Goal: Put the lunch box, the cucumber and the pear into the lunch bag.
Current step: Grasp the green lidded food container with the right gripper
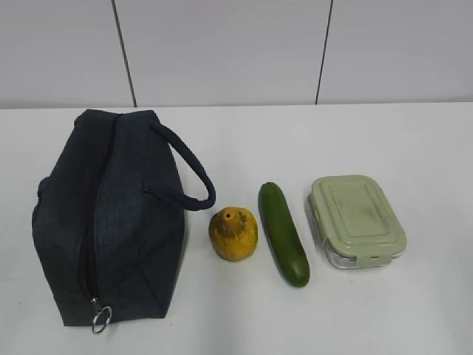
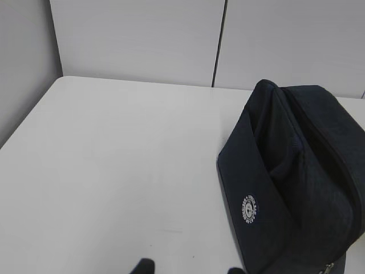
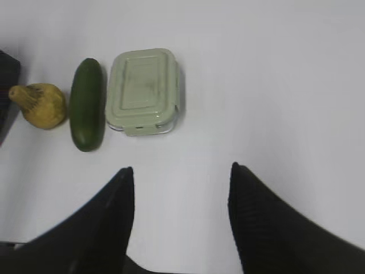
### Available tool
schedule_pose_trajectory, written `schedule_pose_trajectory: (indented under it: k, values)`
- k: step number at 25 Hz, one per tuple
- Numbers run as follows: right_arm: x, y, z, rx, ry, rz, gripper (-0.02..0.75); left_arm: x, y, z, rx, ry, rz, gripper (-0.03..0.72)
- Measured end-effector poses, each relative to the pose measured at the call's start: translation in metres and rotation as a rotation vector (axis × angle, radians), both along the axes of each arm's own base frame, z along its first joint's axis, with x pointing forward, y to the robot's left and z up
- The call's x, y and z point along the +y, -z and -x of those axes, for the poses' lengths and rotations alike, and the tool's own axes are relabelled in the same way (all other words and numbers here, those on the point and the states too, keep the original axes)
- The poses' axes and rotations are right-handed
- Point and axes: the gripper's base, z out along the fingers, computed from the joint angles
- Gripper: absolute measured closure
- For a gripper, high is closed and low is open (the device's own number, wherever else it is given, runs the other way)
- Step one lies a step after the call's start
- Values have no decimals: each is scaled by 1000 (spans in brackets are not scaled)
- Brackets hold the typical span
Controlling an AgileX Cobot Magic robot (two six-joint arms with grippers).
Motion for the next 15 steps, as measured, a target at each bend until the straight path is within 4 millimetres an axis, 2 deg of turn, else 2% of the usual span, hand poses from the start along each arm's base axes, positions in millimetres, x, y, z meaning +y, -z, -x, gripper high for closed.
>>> schedule_pose_trajectory:
  k: [2,7,12,15]
  values:
    - [5,-2,-12,30,-35,-49,285,0,0,0,0,0,0,442]
    - [18,-2,-41,103,-144,-147,158,0,0,0,0,0,0,442]
    - [21,5,-73,211,-150,-182,139,0,0,0,0,0,0,442]
    - [21,-1,-97,265,-151,-185,142,0,0,0,0,0,0,442]
